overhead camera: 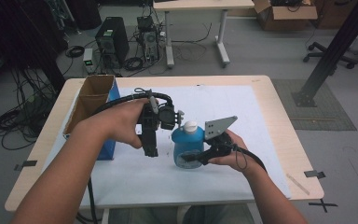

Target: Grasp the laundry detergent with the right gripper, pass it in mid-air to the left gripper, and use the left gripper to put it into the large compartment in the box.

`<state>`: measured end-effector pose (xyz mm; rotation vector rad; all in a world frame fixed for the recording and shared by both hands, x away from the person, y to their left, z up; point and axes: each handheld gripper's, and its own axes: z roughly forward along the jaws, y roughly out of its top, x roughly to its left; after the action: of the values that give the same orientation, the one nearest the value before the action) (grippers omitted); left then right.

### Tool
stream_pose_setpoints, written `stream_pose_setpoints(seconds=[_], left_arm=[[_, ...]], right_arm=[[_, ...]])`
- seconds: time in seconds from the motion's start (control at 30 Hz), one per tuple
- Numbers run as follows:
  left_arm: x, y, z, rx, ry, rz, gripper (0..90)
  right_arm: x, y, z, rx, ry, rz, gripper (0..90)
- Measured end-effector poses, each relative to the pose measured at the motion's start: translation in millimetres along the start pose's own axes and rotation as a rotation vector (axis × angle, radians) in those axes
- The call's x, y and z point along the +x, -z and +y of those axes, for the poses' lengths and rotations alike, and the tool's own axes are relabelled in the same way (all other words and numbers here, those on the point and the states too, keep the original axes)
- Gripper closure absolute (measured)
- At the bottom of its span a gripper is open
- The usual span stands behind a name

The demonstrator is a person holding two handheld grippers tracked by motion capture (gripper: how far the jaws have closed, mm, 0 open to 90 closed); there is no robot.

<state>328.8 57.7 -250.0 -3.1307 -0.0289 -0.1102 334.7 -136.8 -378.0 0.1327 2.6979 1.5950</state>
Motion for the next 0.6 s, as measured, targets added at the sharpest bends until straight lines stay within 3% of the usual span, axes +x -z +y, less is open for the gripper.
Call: stream_pose_setpoints(seconds=[0.27,0.6], left_arm=[[-2.0,1.8,4.8,0.001,-0.008,-0.016,0.2],[-5.7,5.5,8.9,-0.006,-0.014,-0.021,0.2]], right_arm=[[1.3,-15.4,2.1,-0.014,0.016,0.034,46.1],[2.3,-32.8,4.6,-0.026,0.018,0.042,46.0]])
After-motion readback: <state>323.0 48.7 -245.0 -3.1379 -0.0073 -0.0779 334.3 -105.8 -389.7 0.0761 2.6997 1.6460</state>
